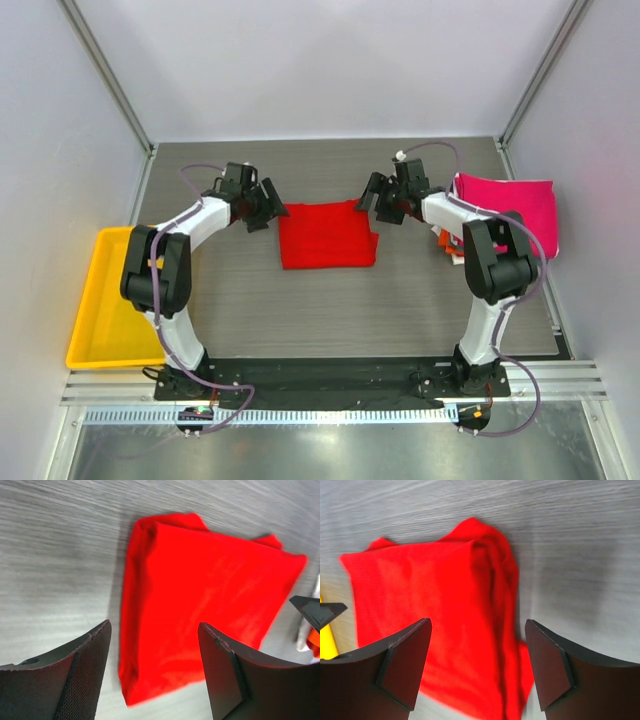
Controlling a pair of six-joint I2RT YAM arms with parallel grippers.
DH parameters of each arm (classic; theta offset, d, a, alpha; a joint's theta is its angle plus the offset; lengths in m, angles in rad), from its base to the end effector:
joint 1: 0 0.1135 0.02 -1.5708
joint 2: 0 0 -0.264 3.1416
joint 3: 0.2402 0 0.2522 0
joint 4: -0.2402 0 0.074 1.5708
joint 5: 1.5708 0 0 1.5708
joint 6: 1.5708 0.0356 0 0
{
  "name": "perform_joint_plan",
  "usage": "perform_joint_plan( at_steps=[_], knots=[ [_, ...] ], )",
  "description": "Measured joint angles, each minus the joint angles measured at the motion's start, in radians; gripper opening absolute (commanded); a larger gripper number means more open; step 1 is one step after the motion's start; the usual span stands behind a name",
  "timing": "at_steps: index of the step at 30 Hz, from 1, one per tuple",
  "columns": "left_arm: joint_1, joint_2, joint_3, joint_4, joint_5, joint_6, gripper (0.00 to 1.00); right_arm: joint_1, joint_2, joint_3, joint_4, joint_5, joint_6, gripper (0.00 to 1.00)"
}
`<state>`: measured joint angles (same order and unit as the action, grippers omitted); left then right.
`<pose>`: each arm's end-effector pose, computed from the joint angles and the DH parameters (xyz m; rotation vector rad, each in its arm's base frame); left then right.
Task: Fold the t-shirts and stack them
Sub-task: Neatly place the folded tshirt to the corner
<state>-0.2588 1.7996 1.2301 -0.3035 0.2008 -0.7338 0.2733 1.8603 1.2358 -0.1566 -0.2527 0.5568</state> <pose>0.3737 -0.1063 0.2056 -0.5071 2.4908 -0.6651 0.3887 0.1182 0.1956 0.2158 2.4217 0.6902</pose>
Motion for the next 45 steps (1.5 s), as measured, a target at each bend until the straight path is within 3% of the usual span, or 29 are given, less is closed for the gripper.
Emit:
perform_joint_plan(
  at_steps=[5, 10, 20, 26, 28, 33, 45],
  knots=[
    [-0.001, 0.1, 0.018, 0.022, 0.006, -0.001, 0.69, 0.0, 0.133, 0.04, 0.052, -0.057, 0.031, 0.78],
    [0.0, 0.158, 0.051, 0.031, 0.021, -0.011, 0.58, 0.0, 0.168, 0.068, 0.09, -0.079, 0.046, 0.72],
    [0.0, 0.236, 0.132, 0.071, 0.031, -0.025, 0.53, 0.0, 0.211, 0.098, 0.132, -0.099, 0.049, 0.65],
    [0.0, 0.266, 0.158, 0.084, 0.025, -0.037, 0.4, 0.0, 0.236, 0.12, 0.142, -0.076, 0.051, 0.54],
    [0.0, 0.277, 0.167, 0.09, 0.027, -0.044, 0.41, 0.0, 0.243, 0.129, 0.142, -0.071, 0.052, 0.54],
    [-0.001, 0.276, 0.172, 0.106, 0.011, -0.051, 0.58, 0.0, 0.25, 0.141, 0.154, -0.06, 0.056, 0.64],
    [0.006, 0.262, 0.178, 0.081, -0.1, -0.042, 0.59, 0.002, 0.25, 0.142, 0.165, -0.04, 0.056, 0.64]
  ],
)
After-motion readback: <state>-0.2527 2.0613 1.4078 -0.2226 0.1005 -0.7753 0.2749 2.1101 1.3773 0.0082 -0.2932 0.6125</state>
